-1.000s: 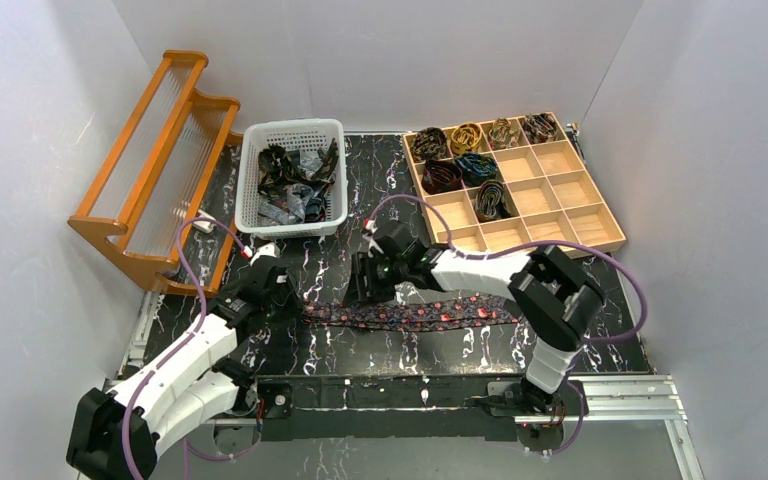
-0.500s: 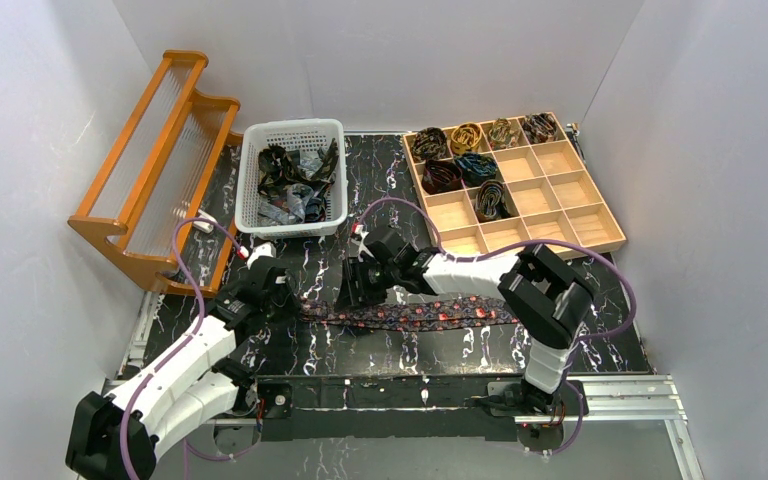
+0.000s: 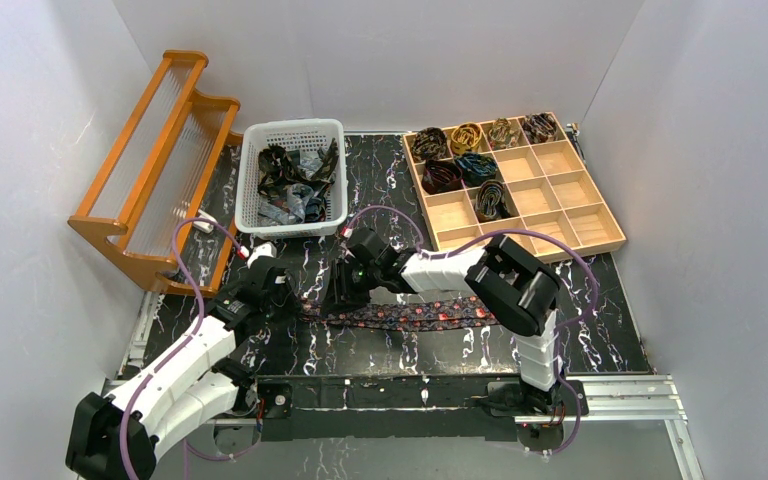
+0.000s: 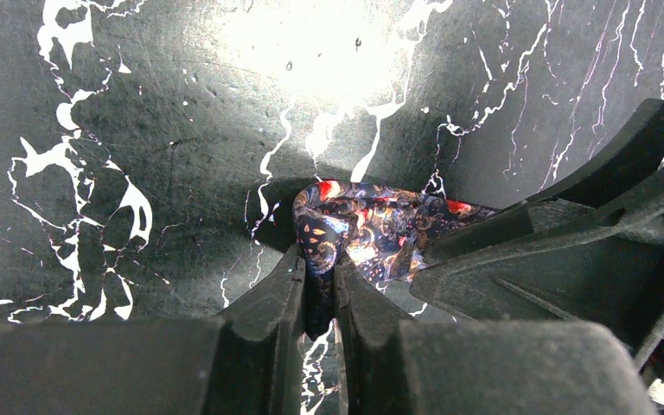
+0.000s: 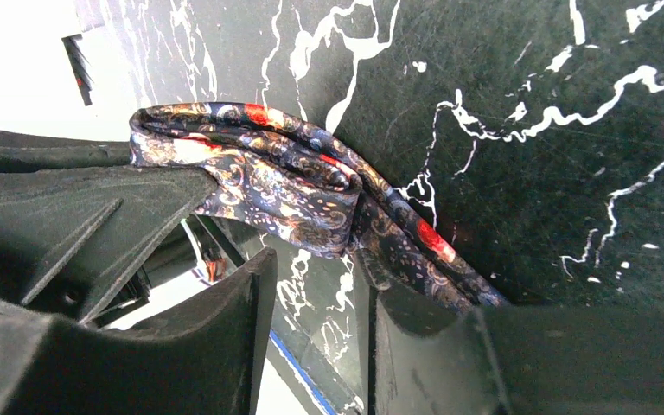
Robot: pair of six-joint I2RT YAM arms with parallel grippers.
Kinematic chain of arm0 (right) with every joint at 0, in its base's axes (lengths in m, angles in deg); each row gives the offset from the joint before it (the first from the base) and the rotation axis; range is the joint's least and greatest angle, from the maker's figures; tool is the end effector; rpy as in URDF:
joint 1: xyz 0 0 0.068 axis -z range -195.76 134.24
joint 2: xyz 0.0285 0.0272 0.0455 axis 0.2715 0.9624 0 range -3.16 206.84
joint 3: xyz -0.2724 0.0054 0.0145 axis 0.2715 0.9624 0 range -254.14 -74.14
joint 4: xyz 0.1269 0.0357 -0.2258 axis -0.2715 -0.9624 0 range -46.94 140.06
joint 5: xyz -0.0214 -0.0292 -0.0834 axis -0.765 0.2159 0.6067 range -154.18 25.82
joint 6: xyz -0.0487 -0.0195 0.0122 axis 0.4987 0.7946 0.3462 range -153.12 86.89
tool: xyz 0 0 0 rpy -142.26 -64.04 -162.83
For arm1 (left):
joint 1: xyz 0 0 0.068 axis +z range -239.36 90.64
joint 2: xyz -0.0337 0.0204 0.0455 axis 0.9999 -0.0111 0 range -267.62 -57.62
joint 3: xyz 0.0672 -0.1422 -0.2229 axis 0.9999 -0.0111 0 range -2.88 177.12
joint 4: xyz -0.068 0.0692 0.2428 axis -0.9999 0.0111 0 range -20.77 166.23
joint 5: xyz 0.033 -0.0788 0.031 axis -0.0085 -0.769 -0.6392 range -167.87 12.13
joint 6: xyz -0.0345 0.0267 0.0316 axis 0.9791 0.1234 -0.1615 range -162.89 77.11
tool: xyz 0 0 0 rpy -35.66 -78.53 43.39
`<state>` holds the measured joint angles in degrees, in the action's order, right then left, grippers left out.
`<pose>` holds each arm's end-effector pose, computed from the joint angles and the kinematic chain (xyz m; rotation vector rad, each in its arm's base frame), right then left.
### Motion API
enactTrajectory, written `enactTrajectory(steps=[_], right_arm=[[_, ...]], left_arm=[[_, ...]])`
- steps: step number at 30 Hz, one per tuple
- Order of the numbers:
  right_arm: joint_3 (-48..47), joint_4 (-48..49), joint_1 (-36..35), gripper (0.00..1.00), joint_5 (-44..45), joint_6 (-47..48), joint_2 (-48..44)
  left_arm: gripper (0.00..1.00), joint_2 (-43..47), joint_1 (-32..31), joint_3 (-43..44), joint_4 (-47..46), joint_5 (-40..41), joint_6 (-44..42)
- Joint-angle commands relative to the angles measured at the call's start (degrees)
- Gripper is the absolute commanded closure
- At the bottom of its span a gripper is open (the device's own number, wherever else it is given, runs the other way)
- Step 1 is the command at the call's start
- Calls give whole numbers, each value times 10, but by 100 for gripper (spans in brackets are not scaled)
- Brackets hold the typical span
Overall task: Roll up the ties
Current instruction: Roll the tie at the center of the board.
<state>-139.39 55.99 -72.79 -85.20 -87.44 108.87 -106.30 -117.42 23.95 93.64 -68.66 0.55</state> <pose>0.2132 0.3524 0.1508 -0.2877 2.6470 1.2797 0.1536 -0.0754 0.1975 -0.3984 2.3700 -0.4061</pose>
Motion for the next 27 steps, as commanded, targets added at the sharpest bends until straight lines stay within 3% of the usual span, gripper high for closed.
enactTrajectory(steps=[1,6,16,27], right_arm=[[-37,-8,-5,55,-4,-15,19],[-44,-13,-6,56,-6,-20,29],[-37,7,-14,77,-19,-22,14],[-31,-4,-21,73,-12,-18,12]], left_arm=[[89,11,-2,1,5,1,-4],[87,3,-2,3,6,-1,-4],[71,15,-2,4,21,27,10],[74,4,-2,6,23,28,10]])
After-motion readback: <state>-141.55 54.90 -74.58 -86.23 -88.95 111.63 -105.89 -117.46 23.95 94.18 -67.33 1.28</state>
